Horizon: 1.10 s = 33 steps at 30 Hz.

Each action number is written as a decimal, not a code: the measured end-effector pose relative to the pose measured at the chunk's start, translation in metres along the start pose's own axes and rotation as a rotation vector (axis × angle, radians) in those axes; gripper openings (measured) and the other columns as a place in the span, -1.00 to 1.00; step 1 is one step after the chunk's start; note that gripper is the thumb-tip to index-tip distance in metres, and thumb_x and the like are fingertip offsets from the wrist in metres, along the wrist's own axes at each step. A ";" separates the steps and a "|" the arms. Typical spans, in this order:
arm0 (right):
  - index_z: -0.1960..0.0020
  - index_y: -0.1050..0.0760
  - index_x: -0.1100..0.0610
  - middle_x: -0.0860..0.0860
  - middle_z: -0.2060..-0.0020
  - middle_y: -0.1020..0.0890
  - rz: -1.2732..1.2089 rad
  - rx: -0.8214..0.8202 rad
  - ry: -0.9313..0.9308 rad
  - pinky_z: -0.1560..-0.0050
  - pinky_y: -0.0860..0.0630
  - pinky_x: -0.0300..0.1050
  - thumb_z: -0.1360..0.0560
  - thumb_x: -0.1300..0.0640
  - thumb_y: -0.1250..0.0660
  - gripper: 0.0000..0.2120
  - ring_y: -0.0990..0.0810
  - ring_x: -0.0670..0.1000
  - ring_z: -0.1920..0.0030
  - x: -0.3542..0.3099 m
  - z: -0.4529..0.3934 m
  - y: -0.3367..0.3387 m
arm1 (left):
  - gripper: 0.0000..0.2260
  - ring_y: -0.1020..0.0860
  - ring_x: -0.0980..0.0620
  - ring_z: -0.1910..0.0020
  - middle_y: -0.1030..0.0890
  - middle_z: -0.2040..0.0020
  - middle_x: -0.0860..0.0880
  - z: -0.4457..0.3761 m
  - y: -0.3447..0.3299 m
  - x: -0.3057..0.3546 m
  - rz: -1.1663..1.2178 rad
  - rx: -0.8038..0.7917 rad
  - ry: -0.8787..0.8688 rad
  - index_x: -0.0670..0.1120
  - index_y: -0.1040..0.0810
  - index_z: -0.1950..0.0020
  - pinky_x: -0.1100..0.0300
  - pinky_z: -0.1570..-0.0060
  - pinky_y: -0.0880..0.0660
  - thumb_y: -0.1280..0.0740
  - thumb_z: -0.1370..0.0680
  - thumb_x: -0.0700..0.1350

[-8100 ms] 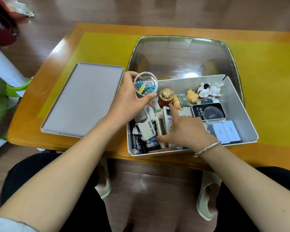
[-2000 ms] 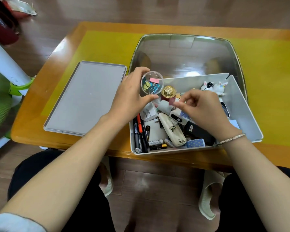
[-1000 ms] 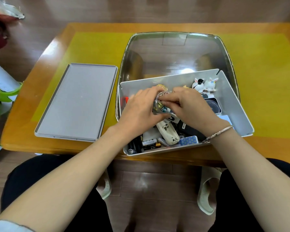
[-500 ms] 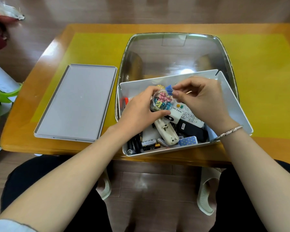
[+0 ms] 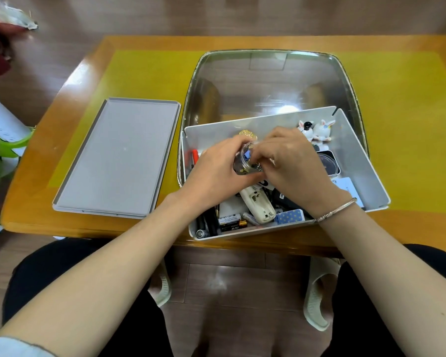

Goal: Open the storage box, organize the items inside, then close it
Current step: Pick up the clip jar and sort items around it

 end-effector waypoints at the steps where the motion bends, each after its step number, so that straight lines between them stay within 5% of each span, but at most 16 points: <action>1: 0.26 -0.62 0.12 0.03 0.28 -0.62 -0.003 -0.031 -0.022 0.07 -0.41 0.06 -0.28 0.37 -0.34 -0.81 -0.58 0.09 0.14 0.001 0.001 -0.001 | -0.56 -0.52 0.13 0.02 -0.60 -0.03 0.10 0.000 0.001 -0.002 0.001 -0.001 0.017 0.03 -0.48 -0.17 0.23 0.04 -0.42 -0.47 -0.36 0.11; 5: 0.05 -0.50 0.08 -0.10 0.11 -0.63 -0.210 -0.154 -0.158 -0.10 -0.21 -0.05 -0.35 0.30 -0.26 -0.78 -0.53 -0.03 -0.01 0.011 0.002 -0.002 | -0.52 -0.49 0.19 0.06 -0.57 -0.02 0.16 0.001 0.001 -0.006 0.001 -0.014 0.046 0.05 -0.46 -0.19 0.22 0.05 -0.42 -0.45 -0.34 0.17; 9: -0.16 -0.52 0.00 -0.24 0.15 -0.61 -0.071 -0.165 -0.120 -0.01 -0.15 -0.08 -0.36 0.20 -0.21 -0.61 -0.41 -0.03 0.03 0.011 0.002 0.002 | -0.55 -0.47 0.21 0.04 -0.51 0.00 0.21 0.001 -0.002 -0.005 0.004 -0.003 0.054 0.06 -0.45 -0.20 0.31 0.08 -0.39 -0.45 -0.38 0.14; 13: -0.12 -0.61 -0.06 -0.14 0.07 -0.60 0.020 -0.117 -0.106 0.04 -0.13 -0.06 -0.44 0.12 -0.26 -0.70 -0.39 0.02 0.04 0.012 0.001 0.007 | -0.56 -0.42 0.28 0.07 -0.54 0.01 0.18 0.000 -0.003 -0.001 0.004 0.018 0.031 0.03 -0.47 -0.20 0.59 0.07 -0.25 -0.45 -0.39 0.12; 19: 0.00 -0.66 0.03 -0.20 0.25 -0.54 -0.136 -0.016 -0.214 0.01 -0.22 -0.02 -0.44 0.16 -0.40 -0.85 -0.47 0.04 0.06 0.015 0.001 0.010 | -0.57 -0.40 0.44 0.10 -0.51 0.07 0.22 0.000 -0.003 0.007 0.025 0.076 -0.019 -0.01 -0.48 -0.16 0.65 0.06 -0.16 -0.50 -0.37 0.07; 24: 0.06 -0.67 0.04 -0.14 0.21 -0.61 -0.166 0.078 -0.233 0.00 -0.25 -0.06 -0.40 0.15 -0.45 -0.88 -0.46 0.04 0.07 0.011 0.000 0.012 | -0.53 -0.49 0.17 -0.05 -0.54 -0.11 0.04 -0.005 -0.003 0.008 0.157 0.001 -0.022 -0.07 -0.45 -0.20 0.41 -0.01 -0.36 -0.53 -0.37 -0.02; 30: 0.01 -0.65 0.06 -0.26 0.23 -0.48 -0.168 0.117 -0.173 -0.03 -0.30 -0.02 -0.43 0.17 -0.39 -0.85 -0.45 0.00 0.05 0.006 0.000 0.016 | -0.50 -0.58 0.25 0.29 -0.59 -0.02 0.06 -0.002 -0.003 0.009 0.387 -0.068 0.100 -0.04 -0.33 -0.23 0.44 0.26 -0.42 -0.51 -0.41 -0.09; 33: -0.02 -0.63 0.10 0.01 0.14 -0.54 -0.175 0.167 -0.148 0.01 -0.34 -0.05 -0.47 0.22 -0.32 -0.82 -0.41 -0.03 0.06 0.012 0.001 0.026 | -0.52 -0.60 0.25 0.32 -0.57 0.00 0.07 -0.004 -0.004 0.006 0.557 -0.097 0.213 0.03 -0.30 -0.18 0.43 0.35 -0.44 -0.50 -0.42 -0.12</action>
Point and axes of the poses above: each hand's wrist, its own z-axis away from the middle knuckle, its own y-axis out of the back of the hand, x = y × z, the point moved 4 cm from there along -z, towards the middle knuckle
